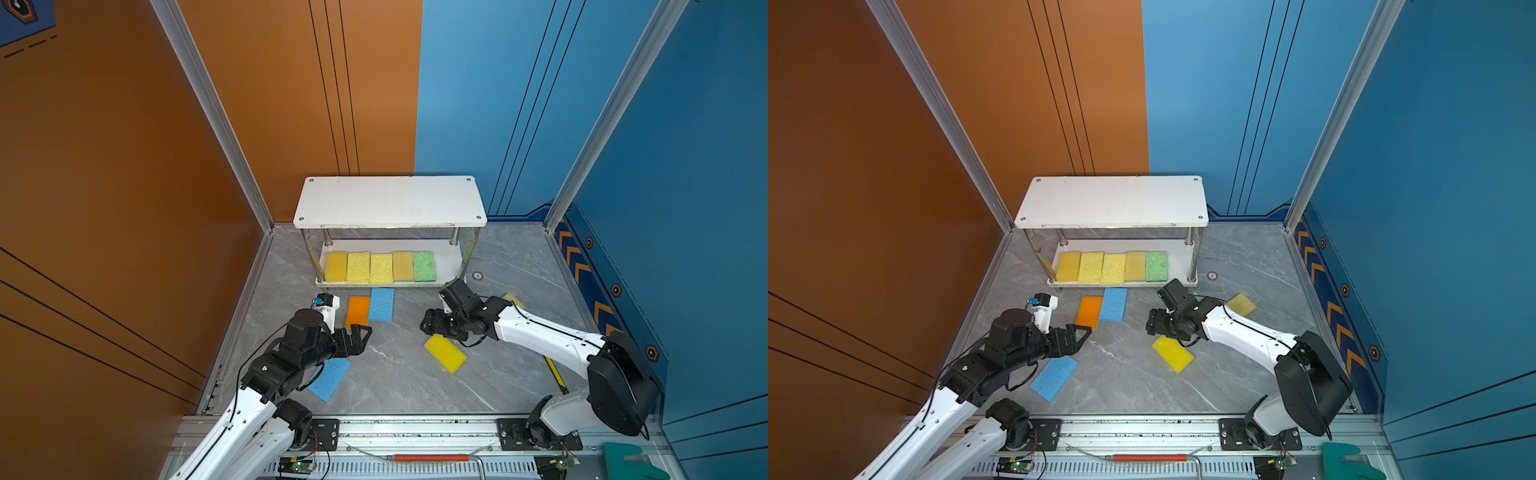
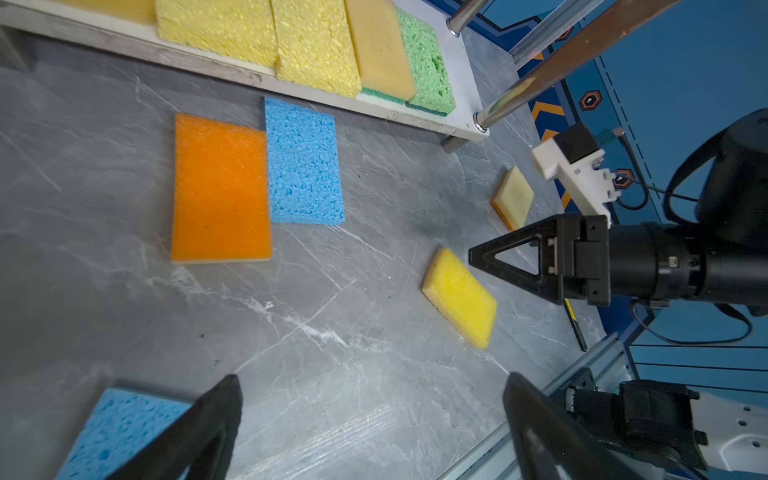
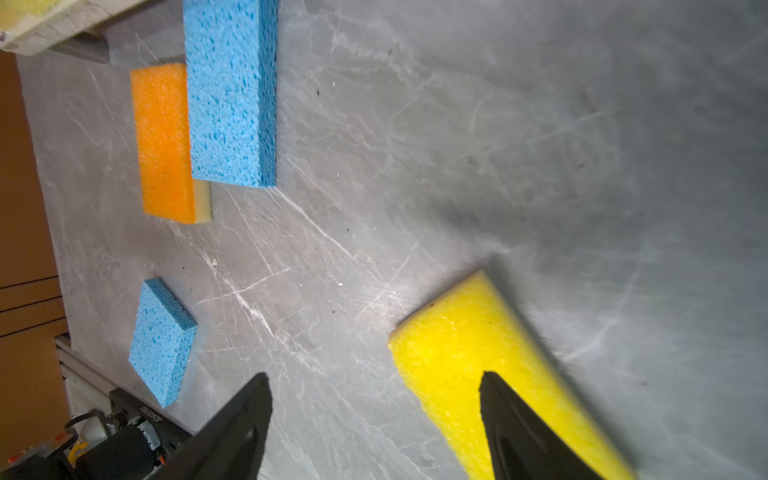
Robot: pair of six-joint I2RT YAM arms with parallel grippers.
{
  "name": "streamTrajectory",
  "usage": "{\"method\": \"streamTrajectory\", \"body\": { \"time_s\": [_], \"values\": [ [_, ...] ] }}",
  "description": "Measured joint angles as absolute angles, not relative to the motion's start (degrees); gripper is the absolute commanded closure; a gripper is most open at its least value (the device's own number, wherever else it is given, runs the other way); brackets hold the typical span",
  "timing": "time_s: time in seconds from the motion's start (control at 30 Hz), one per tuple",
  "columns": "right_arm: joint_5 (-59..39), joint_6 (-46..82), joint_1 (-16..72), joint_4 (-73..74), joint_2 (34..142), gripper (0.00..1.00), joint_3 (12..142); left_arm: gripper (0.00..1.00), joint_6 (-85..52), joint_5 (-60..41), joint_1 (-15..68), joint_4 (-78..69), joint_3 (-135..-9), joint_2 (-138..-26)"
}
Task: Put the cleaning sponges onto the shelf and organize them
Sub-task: 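Drag the yellow sponge toward the left gripper while the left reaches toward it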
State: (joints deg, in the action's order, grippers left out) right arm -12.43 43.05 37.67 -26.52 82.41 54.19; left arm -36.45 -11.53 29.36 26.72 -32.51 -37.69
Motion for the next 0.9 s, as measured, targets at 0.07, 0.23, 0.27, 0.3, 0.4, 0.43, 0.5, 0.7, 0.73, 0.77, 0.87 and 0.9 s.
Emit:
{"method": "streamTrajectory", "body": {
  "time_s": [0.07, 0.23, 0.27, 0.3, 0.4, 0.43, 0.5, 0.7, 0.73, 0.77, 0.87, 0.9],
  "values": [
    [-15.0, 39.2, 32.2, -27.1, 79.8, 0.2, 52.8, 0.01, -39.5, -10.5, 33.7, 22.8, -30.3, -40.6],
    [-20.6, 30.7, 25.8, -30.6, 79.4, 0.25, 48.5, 0.01, -43.7, -7.5, 43.2, 14.7, -29.0, -48.9],
    [-21.8, 29.2, 25.8, -31.4, 80.2, 0.26, 48.1, 0.01, -44.5, -7.2, 44.4, 12.6, -29.0, -50.5],
    [-22.7, 28.0, 26.0, -31.9, 81.1, 0.27, 47.9, 0.0, -45.1, -7.0, 45.3, 10.5, -29.0, -52.1],
    [-24.7, 24.7, 26.7, -32.6, 84.0, 0.32, 47.9, 0.0, -47.0, -7.0, 46.5, 5.3, -28.7, -56.5],
    [-25.2, 23.8, 26.8, -32.7, 84.5, 0.33, 47.9, 0.0, -47.5, -7.0, 46.7, 3.9, -28.5, -57.7],
    [-25.8, 22.4, 26.9, -32.9, 85.0, 0.35, 47.7, 0.0, -48.0, -7.0, 46.9, 2.6, -28.1, -58.8],
    [-26.9, 20.0, 27.0, -33.0, 85.9, 0.41, 47.0, 0.0, -48.5, -6.9, 46.6, 0.1, -27.7, -58.7],
    [-27.0, 19.7, 27.1, -33.0, 86.3, 0.42, 47.0, 0.0, -48.6, -6.9, 46.4, 0.0, -27.7, -58.5],
    [-27.0, 19.5, 27.1, -33.0, 86.7, 0.43, 47.0, 0.0, -48.6, -6.9, 46.2, -0.3, -27.5, -58.3],
    [-27.0, 19.2, 27.5, -33.0, 87.4, 0.48, 46.9, 0.0, -48.6, -6.9, 45.3, -0.3, -27.0, -57.6],
    [-27.0, 19.0, 27.8, -33.0, 87.4, 0.5, 46.9, 0.0, -48.6, -6.9, 45.1, -0.3, -26.9, -57.3]
  ]
}}
